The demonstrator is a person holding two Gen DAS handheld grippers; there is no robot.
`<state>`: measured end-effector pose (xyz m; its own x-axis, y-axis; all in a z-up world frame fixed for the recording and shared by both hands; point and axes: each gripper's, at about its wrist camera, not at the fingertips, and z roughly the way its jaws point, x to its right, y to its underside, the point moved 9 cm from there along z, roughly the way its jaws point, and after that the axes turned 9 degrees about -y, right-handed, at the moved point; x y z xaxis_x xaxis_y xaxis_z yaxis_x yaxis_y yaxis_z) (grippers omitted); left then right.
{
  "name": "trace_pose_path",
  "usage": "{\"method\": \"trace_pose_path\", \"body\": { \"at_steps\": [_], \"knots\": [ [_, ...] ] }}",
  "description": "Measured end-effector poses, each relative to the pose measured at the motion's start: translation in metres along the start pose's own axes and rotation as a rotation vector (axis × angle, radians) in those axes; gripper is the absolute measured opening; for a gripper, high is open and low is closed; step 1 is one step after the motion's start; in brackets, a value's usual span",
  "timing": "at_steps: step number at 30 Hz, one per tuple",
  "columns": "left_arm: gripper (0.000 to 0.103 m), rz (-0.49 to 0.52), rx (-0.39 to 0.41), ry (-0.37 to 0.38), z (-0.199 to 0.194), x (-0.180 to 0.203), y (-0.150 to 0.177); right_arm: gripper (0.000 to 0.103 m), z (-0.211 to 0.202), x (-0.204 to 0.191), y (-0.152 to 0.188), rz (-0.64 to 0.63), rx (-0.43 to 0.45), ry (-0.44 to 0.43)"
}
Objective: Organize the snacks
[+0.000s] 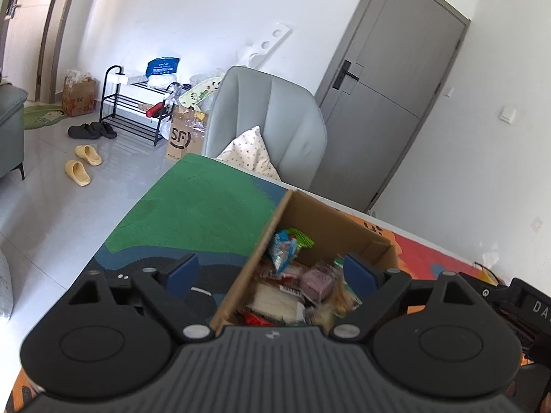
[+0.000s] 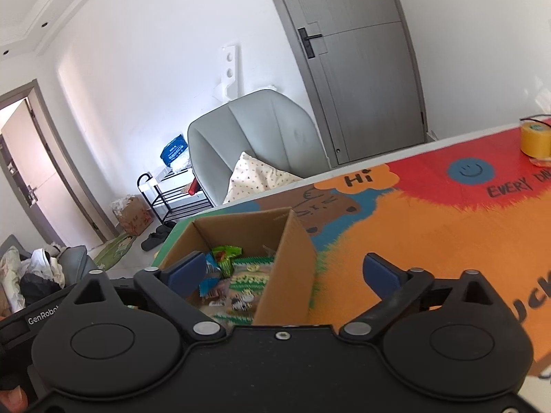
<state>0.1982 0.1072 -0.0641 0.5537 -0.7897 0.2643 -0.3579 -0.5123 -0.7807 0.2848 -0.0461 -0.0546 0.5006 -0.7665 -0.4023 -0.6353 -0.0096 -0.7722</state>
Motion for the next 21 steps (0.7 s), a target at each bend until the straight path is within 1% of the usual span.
{"method": "trace_pose_path", "body": {
  "at_steps": [3,5,15,18,21],
  "knots": [
    [0.096,0.046,0.001,0.008,-0.006,0.008,0.004,0.103,-0.012,0.004,0.004,0.011,0.002,0.013],
    [0.097,0.073,0.003,0.005,-0.009,0.012,0.006,0.103,-0.020,0.008,0.007,0.018,0.005,0.027],
    [0.101,0.188,0.008,0.008,-0.028,0.029,0.009,0.103,-0.064,0.038,0.020,0.048,0.041,0.160],
    [0.101,0.213,0.021,-0.009,-0.035,0.031,0.011,0.103,-0.073,0.043,0.023,0.057,0.043,0.174],
    [0.101,0.227,0.051,-0.019,-0.046,0.032,0.010,0.103,-0.081,0.043,0.024,0.051,0.040,0.193]
  ]
}}
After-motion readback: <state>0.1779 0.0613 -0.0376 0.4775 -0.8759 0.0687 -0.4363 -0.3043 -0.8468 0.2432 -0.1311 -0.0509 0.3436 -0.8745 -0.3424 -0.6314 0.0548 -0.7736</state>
